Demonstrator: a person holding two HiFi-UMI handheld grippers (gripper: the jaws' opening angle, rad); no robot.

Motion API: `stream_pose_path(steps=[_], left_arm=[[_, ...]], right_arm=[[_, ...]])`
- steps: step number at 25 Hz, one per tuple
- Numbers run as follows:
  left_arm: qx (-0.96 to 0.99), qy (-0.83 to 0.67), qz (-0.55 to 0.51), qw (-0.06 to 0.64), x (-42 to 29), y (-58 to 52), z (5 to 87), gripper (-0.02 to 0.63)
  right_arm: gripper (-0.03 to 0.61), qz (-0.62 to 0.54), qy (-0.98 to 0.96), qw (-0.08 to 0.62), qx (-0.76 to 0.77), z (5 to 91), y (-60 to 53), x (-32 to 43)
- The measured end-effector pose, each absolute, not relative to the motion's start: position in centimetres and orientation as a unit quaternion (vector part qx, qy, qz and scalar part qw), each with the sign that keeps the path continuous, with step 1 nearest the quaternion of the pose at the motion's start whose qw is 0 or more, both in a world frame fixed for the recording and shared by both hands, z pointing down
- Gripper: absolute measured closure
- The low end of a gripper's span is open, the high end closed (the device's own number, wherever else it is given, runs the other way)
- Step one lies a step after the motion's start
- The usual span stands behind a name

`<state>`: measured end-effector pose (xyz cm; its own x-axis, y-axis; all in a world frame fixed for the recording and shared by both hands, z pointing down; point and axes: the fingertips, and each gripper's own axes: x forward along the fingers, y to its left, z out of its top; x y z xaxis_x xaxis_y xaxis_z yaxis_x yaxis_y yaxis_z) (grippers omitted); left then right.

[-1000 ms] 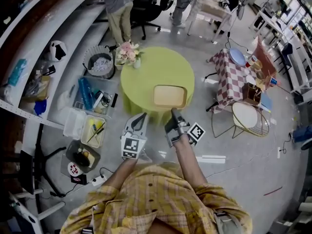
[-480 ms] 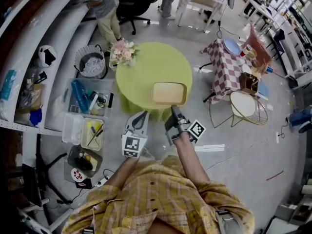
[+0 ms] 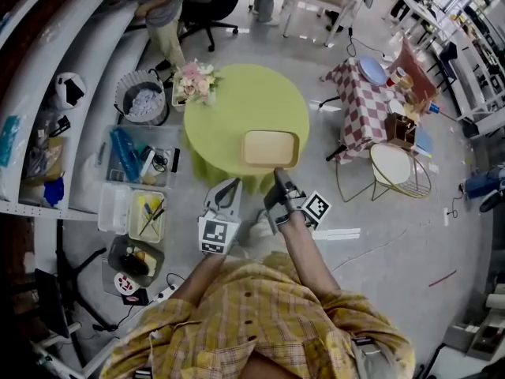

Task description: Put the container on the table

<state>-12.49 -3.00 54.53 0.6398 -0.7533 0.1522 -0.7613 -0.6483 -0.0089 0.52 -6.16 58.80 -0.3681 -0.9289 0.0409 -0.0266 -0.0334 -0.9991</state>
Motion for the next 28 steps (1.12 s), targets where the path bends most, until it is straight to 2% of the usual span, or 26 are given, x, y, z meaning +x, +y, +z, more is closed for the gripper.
stream_pose_path(steps=[16,28], left_arm=[[0.911,-0.405,0.082,0.007,-8.7,-9.0,55.0,0.607],[0.902,-0.421,0.099,0.005,-6.3,-14.1,55.8,0.607]], right_arm=[[0.568,-0.595,0.574,0.390,-0.405,60.6,-12.0,3.7],[0.568,-0.619,0.568,0.367,-0.399,63.4,-17.5,5.8]])
